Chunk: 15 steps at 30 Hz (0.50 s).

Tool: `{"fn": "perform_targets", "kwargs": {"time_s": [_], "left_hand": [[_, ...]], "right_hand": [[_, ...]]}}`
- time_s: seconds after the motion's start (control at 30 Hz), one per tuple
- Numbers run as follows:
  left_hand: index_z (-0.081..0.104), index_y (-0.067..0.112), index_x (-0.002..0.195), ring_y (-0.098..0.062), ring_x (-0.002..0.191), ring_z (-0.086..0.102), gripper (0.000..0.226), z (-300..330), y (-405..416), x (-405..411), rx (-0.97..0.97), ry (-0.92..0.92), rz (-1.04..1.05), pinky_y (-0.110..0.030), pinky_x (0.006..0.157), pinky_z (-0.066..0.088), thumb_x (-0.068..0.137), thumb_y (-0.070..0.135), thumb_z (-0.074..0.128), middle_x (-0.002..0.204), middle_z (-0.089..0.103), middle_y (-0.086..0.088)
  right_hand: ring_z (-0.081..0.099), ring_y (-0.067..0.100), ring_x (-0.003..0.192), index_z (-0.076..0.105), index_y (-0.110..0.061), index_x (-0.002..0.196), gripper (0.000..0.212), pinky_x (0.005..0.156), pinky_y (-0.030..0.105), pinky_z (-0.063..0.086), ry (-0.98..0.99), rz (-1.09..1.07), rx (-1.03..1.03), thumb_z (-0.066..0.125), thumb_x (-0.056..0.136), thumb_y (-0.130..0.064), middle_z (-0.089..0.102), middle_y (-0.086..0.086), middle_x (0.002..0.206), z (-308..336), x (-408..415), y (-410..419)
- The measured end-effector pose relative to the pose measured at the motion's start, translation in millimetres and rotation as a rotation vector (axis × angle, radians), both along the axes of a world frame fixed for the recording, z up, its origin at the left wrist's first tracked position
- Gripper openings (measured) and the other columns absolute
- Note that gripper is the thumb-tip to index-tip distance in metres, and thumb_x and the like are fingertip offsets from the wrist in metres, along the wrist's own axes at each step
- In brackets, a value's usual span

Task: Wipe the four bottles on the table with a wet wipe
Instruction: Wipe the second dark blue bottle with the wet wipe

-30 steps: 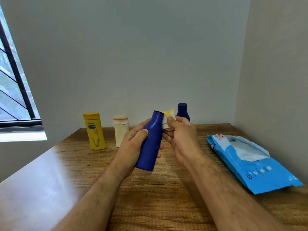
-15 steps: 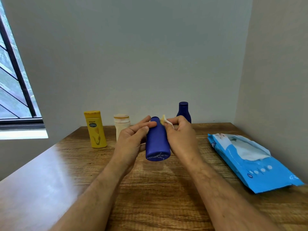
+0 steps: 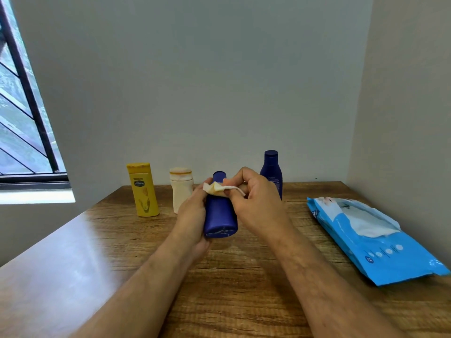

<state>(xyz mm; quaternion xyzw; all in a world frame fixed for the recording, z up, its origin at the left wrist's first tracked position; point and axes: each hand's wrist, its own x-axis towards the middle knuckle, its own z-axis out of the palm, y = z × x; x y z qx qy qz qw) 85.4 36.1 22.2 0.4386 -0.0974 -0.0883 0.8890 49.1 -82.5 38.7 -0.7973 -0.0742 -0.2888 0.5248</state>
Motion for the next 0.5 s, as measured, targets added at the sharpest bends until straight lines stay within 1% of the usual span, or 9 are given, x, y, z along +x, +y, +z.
{"fn": "perform_targets", "kwargs": {"time_s": [0.07,0.1,0.17,0.23,0.3,0.33,0.4,0.43,0.5], "left_hand": [[0.067,0.023,0.126,-0.021,0.073,0.075,0.029,2,1,-2,-0.089,0.020,-0.075,-0.032,0.052,0.058,0.103,0.024,0.050,0.110,0.077,-0.009],[0.066,0.025,0.129,-0.022,0.076,0.076,0.031,2,2,-3,-0.117,0.014,-0.104,-0.033,0.054,0.058,0.103,0.024,0.048,0.115,0.076,-0.010],[0.065,0.026,0.131,-0.022,0.081,0.076,0.032,3,4,0,-0.126,0.004,-0.111,-0.035,0.059,0.060,0.104,0.023,0.048,0.117,0.075,-0.010],[0.065,0.027,0.132,-0.024,0.088,0.073,0.034,3,7,5,-0.123,-0.005,-0.067,-0.040,0.074,0.062,0.103,0.021,0.048,0.119,0.073,-0.013],[0.065,0.028,0.132,-0.027,0.091,0.069,0.035,4,11,9,-0.130,-0.024,-0.022,-0.045,0.087,0.057,0.105,0.020,0.045,0.123,0.071,-0.015],[0.065,0.028,0.131,-0.030,0.092,0.069,0.035,4,12,11,-0.130,-0.030,0.002,-0.046,0.087,0.057,0.105,0.019,0.044,0.125,0.070,-0.015],[0.066,0.028,0.130,-0.035,0.098,0.064,0.035,4,15,13,-0.139,-0.031,0.039,-0.047,0.085,0.059,0.105,0.019,0.044,0.129,0.068,-0.015],[0.066,0.027,0.130,-0.037,0.102,0.061,0.034,4,15,13,-0.150,-0.029,0.042,-0.049,0.087,0.058,0.105,0.019,0.045,0.131,0.067,-0.015],[0.065,0.026,0.132,-0.036,0.106,0.058,0.035,4,15,12,-0.179,-0.021,0.021,-0.054,0.101,0.049,0.104,0.019,0.045,0.134,0.065,-0.017]], "right_hand": [[0.067,0.001,0.082,0.063,-0.029,0.089,0.012,0.072,0.026,0.060,-0.004,0.002,0.010,0.065,0.096,-0.019,0.070,-0.012,0.083,-1,2,1],[0.068,0.002,0.086,0.064,-0.031,0.092,0.012,0.075,0.030,0.062,-0.006,0.015,0.008,0.063,0.097,-0.020,0.071,-0.013,0.092,-2,1,2],[0.069,0.004,0.093,0.071,-0.036,0.101,0.020,0.081,0.030,0.061,-0.027,0.048,-0.050,0.062,0.098,-0.019,0.073,-0.014,0.104,-3,1,1],[0.070,0.006,0.098,0.076,-0.035,0.106,0.025,0.089,0.030,0.059,-0.031,0.105,-0.122,0.064,0.096,-0.016,0.075,-0.011,0.106,-5,0,0],[0.067,0.002,0.108,0.079,-0.033,0.101,0.028,0.097,0.028,0.055,0.009,0.180,-0.194,0.066,0.091,-0.010,0.075,-0.006,0.111,-5,-2,0],[0.064,-0.001,0.112,0.080,-0.031,0.098,0.028,0.100,0.026,0.053,0.026,0.208,-0.236,0.068,0.088,-0.007,0.075,-0.005,0.112,-5,-2,0],[0.063,-0.004,0.113,0.081,-0.028,0.093,0.025,0.101,0.025,0.052,0.036,0.223,-0.304,0.071,0.087,-0.007,0.076,-0.005,0.108,-4,-4,0],[0.065,-0.002,0.111,0.081,-0.029,0.094,0.023,0.099,0.026,0.053,0.027,0.212,-0.319,0.071,0.087,-0.009,0.077,-0.006,0.107,-4,-4,0],[0.070,0.007,0.099,0.080,-0.031,0.100,0.024,0.090,0.027,0.058,-0.010,0.141,-0.336,0.068,0.089,-0.013,0.076,-0.007,0.107,-5,-4,2]]}}
